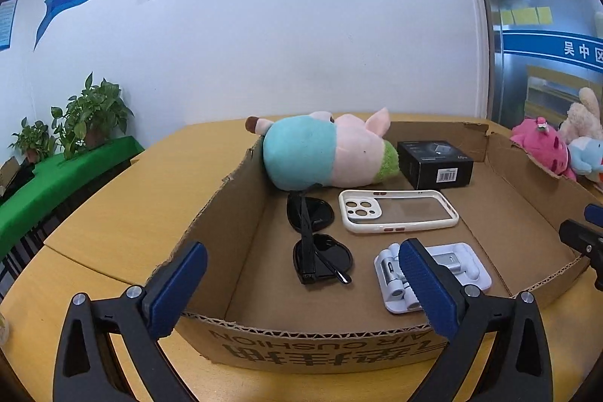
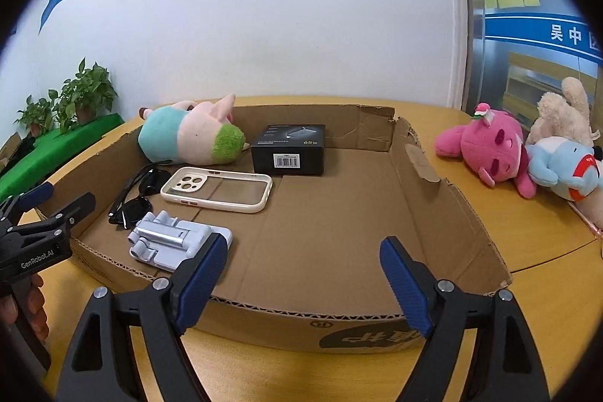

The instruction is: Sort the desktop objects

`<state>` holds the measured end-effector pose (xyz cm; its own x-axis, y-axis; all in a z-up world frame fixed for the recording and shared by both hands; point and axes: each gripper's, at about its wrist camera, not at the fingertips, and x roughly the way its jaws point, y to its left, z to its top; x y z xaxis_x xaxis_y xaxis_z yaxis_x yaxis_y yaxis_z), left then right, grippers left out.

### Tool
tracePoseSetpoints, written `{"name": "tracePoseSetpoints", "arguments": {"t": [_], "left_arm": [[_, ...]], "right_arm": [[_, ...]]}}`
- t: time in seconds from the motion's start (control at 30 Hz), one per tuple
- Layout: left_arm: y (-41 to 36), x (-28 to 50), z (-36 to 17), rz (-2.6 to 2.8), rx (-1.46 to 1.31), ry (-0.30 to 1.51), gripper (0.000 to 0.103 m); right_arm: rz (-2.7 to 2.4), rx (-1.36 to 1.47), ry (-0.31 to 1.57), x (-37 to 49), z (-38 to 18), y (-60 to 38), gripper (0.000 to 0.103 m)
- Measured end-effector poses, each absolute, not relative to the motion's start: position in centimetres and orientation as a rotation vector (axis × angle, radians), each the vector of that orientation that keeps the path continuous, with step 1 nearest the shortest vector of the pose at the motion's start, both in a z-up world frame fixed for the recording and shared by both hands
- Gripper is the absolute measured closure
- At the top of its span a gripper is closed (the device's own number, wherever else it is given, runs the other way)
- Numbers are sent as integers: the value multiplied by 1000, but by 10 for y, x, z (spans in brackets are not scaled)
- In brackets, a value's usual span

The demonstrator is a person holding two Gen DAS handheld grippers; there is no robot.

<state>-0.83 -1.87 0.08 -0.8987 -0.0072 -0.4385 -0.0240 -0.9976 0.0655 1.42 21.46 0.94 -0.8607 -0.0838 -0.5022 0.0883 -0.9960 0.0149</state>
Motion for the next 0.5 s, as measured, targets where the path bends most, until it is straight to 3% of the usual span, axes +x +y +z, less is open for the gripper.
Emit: {"name": "tracePoseSetpoints", "arguments": {"t": [0.5], "left_arm": [[-19, -4, 0, 3034, -713, 120, 0]], "right_arm": [[-2982, 714, 21, 24, 4, 211, 15]]}}
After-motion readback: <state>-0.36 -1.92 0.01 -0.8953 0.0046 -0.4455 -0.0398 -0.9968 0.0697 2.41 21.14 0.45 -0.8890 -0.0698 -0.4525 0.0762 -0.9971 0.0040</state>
